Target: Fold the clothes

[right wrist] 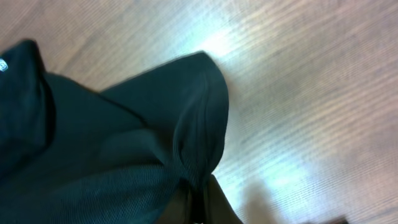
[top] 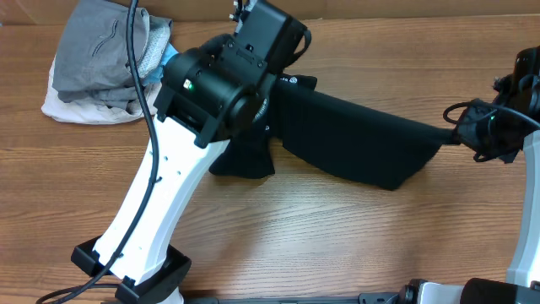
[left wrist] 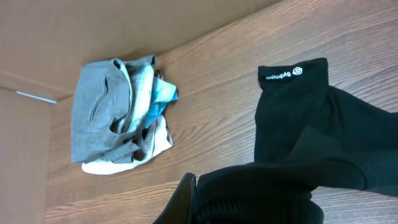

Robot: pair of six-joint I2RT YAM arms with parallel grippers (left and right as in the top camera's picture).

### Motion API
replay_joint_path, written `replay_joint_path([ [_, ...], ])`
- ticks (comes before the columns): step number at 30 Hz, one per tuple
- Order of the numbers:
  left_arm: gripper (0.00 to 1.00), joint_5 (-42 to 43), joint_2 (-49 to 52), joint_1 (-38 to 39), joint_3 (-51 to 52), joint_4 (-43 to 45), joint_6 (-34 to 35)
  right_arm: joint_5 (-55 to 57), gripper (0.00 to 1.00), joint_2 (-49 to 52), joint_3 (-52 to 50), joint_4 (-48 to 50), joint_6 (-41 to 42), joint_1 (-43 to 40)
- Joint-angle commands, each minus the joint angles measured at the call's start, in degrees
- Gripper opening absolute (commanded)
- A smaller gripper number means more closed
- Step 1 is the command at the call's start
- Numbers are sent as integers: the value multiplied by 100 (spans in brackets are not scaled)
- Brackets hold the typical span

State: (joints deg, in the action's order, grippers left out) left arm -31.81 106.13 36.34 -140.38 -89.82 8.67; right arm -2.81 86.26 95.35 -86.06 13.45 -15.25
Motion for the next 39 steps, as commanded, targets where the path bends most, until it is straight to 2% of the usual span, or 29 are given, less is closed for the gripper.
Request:
replay_joint_path([
  [1, 4, 175, 66, -223, -24, 35, 79, -35, 4, -11, 98, 186, -42, -26],
  [11, 4, 66, -39, -337, -173, 645, 7, -520, 4, -13, 446, 673, -175, -26],
  [15, 4, -444, -254, -337, -680, 726, 11, -518, 4, -68, 1556, 251, -197, -109],
  [18, 4, -763, -514, -337, -1182, 726, 9, -518, 4, -146, 2793, -267, -203, -302],
  [24, 4, -767, -1270, -334, -1773, 761, -15, -483, 4, -350, 4927, -1097, -323, -702],
  [31, 4, -756, -1843, -334, -1799, 713, -136, -431, 4, -876, 5104, -1097, -330, -739],
  [39, 4, -763, -1453, -337, -1711, 612, -332, -461, 4, -634, 4732, -1097, -507, -732],
])
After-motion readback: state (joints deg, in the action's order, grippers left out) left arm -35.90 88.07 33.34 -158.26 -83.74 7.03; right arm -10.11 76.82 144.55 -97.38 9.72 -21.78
